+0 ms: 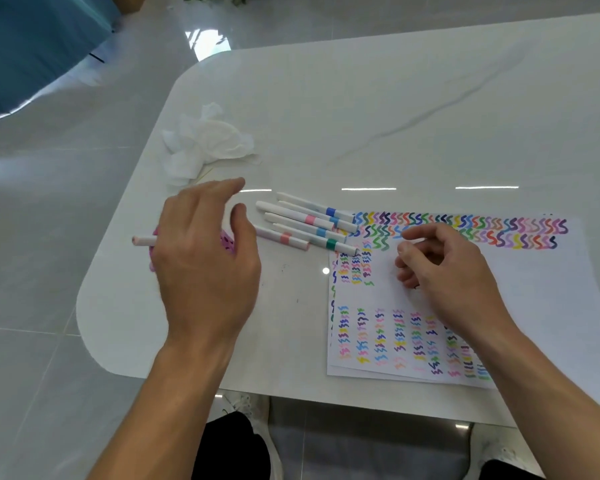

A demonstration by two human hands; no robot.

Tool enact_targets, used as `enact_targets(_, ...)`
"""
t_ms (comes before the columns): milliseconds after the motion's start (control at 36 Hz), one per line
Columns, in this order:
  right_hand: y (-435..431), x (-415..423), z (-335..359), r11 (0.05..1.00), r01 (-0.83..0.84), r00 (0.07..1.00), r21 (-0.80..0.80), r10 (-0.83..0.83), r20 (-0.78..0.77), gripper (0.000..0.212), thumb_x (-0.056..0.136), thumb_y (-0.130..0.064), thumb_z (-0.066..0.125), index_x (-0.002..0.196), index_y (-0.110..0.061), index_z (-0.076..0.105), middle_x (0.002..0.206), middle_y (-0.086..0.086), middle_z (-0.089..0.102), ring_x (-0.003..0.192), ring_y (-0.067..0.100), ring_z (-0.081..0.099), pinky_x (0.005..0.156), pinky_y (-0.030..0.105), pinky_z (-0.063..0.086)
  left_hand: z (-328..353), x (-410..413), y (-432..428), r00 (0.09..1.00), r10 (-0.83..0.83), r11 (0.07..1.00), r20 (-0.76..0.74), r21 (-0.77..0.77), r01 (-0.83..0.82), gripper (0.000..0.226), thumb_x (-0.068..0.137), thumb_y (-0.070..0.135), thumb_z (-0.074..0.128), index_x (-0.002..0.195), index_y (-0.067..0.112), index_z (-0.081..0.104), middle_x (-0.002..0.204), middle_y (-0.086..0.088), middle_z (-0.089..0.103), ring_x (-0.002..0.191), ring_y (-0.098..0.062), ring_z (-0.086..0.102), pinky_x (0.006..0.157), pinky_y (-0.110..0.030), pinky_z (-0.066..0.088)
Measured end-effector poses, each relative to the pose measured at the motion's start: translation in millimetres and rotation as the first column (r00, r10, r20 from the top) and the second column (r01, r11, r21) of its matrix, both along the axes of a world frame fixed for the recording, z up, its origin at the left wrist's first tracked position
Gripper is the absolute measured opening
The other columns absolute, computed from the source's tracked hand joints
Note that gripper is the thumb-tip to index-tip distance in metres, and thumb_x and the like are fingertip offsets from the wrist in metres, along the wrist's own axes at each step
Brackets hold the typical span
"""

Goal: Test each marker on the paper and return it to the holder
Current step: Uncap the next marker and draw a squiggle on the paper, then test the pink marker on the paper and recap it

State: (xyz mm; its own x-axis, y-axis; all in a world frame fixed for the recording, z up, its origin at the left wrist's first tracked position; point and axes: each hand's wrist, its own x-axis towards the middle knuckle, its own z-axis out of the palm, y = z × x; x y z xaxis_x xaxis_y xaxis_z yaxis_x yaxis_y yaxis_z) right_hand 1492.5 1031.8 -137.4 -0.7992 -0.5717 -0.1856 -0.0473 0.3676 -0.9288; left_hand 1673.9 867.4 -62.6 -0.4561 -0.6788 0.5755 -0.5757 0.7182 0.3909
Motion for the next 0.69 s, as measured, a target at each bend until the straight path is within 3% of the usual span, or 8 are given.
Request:
enact_targets(83, 2, -1, 3, 1.0, 0.012, 1.0, -0.019, -0.012, -0.004, 0.007, 0.1, -0.024, 0.067, 0.103, -0.03, 0.065, 0.081, -0.007, 0.076, 0.067, 0.008, 0.073, 0.067, 0.026, 0.055, -5, -7, 5, 0.992, -0.112, 0.994, 0.058, -0.007, 0.112, 0.024, 0.096, 0.011, 0.063, 0.12, 0.012, 0.068, 0.114, -0.004, 0.07, 0.107, -0.018, 0.061, 0.094, -0.011, 0.037)
enact_targets(167, 5, -3, 6, 0.998, 0.037, 0.999, -0.043, -0.037, -0.004, 0.008, 0.099, -0.021, 0.066, 0.101, -0.029, 0.066, 0.08, -0.004, 0.076, 0.064, 0.009, 0.072, 0.062, 0.021, 0.055, -15, -17, 15, 0.968, -0.202, 0.978, 0.148, 0.079, 0.192, 0.024, 0.093, 0.007, 0.063, 0.115, 0.012, 0.07, 0.107, -0.003, 0.07, 0.1, -0.019, 0.061, 0.087, -0.017, 0.042)
enact_targets(306, 9, -7, 8, 0.998, 0.047, 0.999, -0.032, -0.048, -0.014, 0.008, 0.1, -0.021, 0.066, 0.103, -0.029, 0.066, 0.081, -0.006, 0.076, 0.065, 0.008, 0.072, 0.064, 0.025, 0.057, -35, -28, 25, 0.89, -0.254, 0.941, 0.379, 0.31, 0.137, 0.029, 0.092, 0.007, 0.061, 0.119, 0.016, 0.069, 0.117, 0.001, 0.068, 0.108, -0.022, 0.06, 0.085, -0.034, 0.049)
enact_targets(444, 11, -10, 4, 0.999, 0.041, 0.999, 0.006, -0.041, -0.008, 0.007, 0.1, -0.022, 0.067, 0.104, -0.028, 0.067, 0.08, -0.007, 0.076, 0.065, 0.008, 0.072, 0.069, 0.031, 0.059, -45, -33, 15, 0.876, -0.231, 0.929, 0.423, 0.363, 0.07, 0.034, 0.089, 0.0, 0.059, 0.117, 0.017, 0.067, 0.12, 0.001, 0.062, 0.112, -0.021, 0.055, 0.088, -0.035, 0.049)
enact_targets(694, 11, -12, -2, 0.999, 0.017, 1.0, 0.048, -0.016, -0.016, 0.006, 0.1, -0.025, 0.066, 0.104, -0.03, 0.066, 0.08, -0.008, 0.076, 0.065, 0.01, 0.071, 0.073, 0.035, 0.06, -52, -39, 13, 0.895, -0.188, 0.94, 0.405, 0.337, 0.045, 0.03, 0.09, 0.001, 0.059, 0.115, 0.015, 0.07, 0.112, -0.003, 0.06, 0.107, -0.026, 0.053, 0.08, -0.041, 0.051)
